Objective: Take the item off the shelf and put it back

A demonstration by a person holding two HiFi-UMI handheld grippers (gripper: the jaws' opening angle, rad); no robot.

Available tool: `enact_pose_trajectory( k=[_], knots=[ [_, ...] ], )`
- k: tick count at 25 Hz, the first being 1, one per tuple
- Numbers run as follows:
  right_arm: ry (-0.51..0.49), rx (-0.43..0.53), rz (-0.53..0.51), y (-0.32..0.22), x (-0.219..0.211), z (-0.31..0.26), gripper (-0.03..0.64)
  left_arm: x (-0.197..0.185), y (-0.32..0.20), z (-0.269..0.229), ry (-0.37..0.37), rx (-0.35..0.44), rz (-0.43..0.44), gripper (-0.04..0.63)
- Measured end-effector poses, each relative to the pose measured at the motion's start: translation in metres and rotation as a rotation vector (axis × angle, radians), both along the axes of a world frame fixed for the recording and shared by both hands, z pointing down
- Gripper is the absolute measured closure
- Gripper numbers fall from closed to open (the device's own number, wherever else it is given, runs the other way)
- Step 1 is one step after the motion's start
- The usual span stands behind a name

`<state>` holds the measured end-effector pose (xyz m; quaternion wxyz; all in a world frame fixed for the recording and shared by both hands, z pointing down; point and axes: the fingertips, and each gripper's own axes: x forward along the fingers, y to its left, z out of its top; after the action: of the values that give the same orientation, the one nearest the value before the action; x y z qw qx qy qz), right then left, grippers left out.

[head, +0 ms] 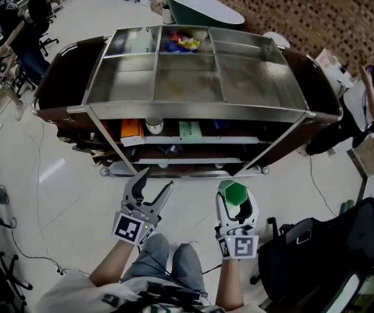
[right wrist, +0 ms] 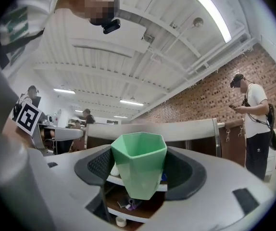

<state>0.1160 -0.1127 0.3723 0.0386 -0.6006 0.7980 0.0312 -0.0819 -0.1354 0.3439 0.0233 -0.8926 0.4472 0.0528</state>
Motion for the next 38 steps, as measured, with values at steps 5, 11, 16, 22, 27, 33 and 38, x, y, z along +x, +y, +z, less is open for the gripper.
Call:
enact_pose_trajectory(
  k=[5, 11, 16, 22, 27, 33, 38],
  knots=[
    [-0.059, -0.073, -0.021, 0.043, -0.019, -0.063, 0.288, -0.01, 0.034, -0.094, -0.027, 0.001, 0.011, 0.351],
    [0.042, -0.015, -0.035, 0.073, -0.023, -0.141, 0.287, -0.039, 0.065, -0.13, -0.039, 0.065, -0.025, 0.352],
    [0.09, 0.059, -0.007, 0.079, -0.008, -0.186, 0.285, -0.059, 0.077, -0.145, 0.012, 0.076, -0.061, 0.356],
    [0.076, 0.064, 0.015, 0.085, -0.001, -0.191, 0.285, -0.052, 0.087, -0.156, -0.026, 0.074, -0.056, 0.357],
    [0.075, 0.053, 0.013, 0.09, -0.001, -0.181, 0.285, -0.051, 0.087, -0.147, -0.011, 0.096, -0.042, 0.357],
    [0.061, 0.006, 0.045, 0.091, 0.017, -0.158, 0.282, -0.033, 0.078, -0.139, -0.003, 0.069, -0.011, 0.357],
    [0.048, -0.041, 0.083, 0.092, 0.04, -0.135, 0.281, -0.014, 0.068, -0.124, -0.007, 0.031, 0.006, 0.357]
  ],
)
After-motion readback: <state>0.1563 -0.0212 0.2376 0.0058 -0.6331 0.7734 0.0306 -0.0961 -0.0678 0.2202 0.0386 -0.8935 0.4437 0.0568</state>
